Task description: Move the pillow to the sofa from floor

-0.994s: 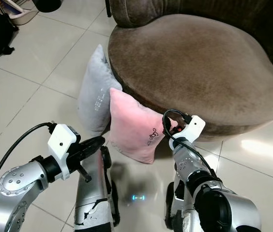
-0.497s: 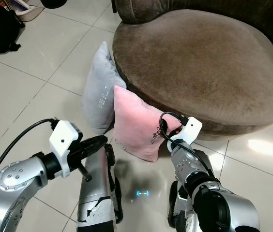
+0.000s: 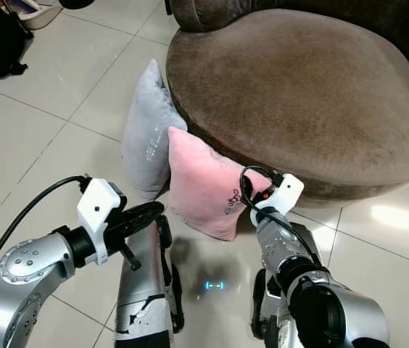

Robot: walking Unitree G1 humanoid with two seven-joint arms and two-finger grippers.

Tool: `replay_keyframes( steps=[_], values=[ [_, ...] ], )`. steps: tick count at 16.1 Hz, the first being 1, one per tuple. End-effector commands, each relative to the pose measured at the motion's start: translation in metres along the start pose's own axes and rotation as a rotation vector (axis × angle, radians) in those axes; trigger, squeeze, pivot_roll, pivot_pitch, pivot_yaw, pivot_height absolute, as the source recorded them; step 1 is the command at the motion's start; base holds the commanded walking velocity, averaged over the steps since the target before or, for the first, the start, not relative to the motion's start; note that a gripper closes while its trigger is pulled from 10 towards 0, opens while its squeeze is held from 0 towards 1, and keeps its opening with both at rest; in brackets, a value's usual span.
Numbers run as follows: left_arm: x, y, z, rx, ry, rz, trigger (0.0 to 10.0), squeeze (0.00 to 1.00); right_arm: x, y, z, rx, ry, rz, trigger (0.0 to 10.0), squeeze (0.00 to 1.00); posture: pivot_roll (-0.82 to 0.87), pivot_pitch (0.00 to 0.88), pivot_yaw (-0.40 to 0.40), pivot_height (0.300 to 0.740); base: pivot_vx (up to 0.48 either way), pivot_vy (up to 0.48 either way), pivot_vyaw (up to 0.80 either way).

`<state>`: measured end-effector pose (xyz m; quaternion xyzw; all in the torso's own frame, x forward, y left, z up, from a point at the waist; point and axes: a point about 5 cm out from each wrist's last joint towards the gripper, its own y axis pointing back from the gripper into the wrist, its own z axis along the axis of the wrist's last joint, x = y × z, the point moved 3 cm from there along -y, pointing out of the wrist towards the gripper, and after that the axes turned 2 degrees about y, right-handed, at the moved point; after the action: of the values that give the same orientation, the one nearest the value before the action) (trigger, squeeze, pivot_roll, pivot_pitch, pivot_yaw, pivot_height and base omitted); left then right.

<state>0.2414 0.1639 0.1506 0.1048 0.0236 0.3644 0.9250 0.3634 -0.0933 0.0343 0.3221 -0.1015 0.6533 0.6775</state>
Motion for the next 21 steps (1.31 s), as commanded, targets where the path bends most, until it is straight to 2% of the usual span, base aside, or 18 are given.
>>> replay_keyframes(
  steps=[1, 5, 12, 21],
  values=[
    [-0.0055, 0.0, -0.0021, 0.007, 0.014, -0.019, 10.0, 0.0, 0.0131, 0.0033, -0.0154, 0.031, -0.038, 0.026, 0.0, 0.0, 0.36, 0.33, 0.052, 0.51, 0.0, 0.0, 0.0],
    [-0.0051, -0.0009, -0.0043, 0.005, 0.016, -0.018, 10.0, 0.0, 0.0195, 0.0051, -0.021, 0.038, -0.042, 0.061, 0.0, 0.0, 0.35, 0.295, 0.051, 0.51, 0.0, 0.0, 0.0],
    [-0.0054, -0.0042, -0.0029, -0.001, 0.02, -0.019, 10.0, 0.0, 0.0171, 0.005, -0.02, 0.041, -0.03, 0.07, 0.0, 0.0, 0.33, 0.327, 0.051, 0.51, 0.0, 0.0, 0.0],
    [-0.008, -0.0021, -0.0072, 0.0, 0.033, -0.01, 10.0, 0.0, 0.0179, 0.0066, -0.023, 0.05, -0.045, 0.107, 0.0, 0.0, 0.32, 0.308, 0.047, 0.51, 0.0, 0.0, 0.0]
  ],
)
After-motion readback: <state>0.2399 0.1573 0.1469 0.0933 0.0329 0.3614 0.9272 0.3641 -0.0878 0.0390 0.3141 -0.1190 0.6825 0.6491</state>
